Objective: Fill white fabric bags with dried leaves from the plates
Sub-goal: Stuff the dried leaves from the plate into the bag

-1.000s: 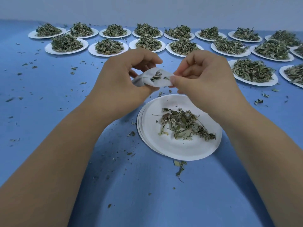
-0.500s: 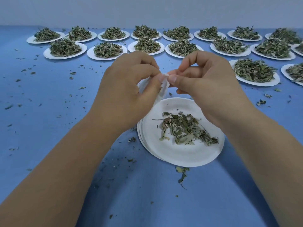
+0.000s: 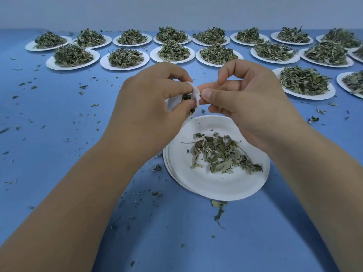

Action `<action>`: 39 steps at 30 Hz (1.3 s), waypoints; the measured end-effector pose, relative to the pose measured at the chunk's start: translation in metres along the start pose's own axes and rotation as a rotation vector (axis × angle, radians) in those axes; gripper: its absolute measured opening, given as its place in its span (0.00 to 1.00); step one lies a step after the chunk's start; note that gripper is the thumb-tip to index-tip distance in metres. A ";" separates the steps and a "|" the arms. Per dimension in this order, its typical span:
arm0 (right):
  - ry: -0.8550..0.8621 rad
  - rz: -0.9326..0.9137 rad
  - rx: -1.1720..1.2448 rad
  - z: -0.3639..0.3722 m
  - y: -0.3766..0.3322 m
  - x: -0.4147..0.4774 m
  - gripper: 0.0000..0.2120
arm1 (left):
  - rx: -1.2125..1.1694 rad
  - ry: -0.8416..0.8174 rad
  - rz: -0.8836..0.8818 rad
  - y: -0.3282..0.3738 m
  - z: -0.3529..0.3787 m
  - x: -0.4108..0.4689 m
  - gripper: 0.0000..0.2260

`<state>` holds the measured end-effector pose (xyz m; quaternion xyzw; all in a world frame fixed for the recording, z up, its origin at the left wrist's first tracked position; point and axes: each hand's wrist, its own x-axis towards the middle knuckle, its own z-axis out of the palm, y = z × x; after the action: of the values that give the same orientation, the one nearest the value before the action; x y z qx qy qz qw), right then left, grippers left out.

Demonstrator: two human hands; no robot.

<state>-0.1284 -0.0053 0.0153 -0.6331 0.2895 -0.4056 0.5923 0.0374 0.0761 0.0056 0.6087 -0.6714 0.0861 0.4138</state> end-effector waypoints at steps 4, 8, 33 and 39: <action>-0.061 0.001 0.068 0.001 0.001 0.000 0.13 | -0.067 0.022 -0.027 -0.001 0.002 0.000 0.07; -0.039 -0.040 0.029 0.003 0.003 0.000 0.10 | -0.080 0.036 -0.032 -0.002 0.002 0.001 0.10; 0.093 -0.259 -0.427 0.011 0.009 0.000 0.06 | -0.143 0.028 -0.268 0.006 0.016 -0.001 0.13; 0.059 -0.317 -0.591 0.018 0.013 -0.006 0.05 | -0.058 0.052 -0.318 0.007 0.016 -0.001 0.12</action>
<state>-0.1144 0.0073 0.0022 -0.8027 0.3096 -0.4091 0.3041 0.0233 0.0687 -0.0027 0.6925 -0.5580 0.0159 0.4570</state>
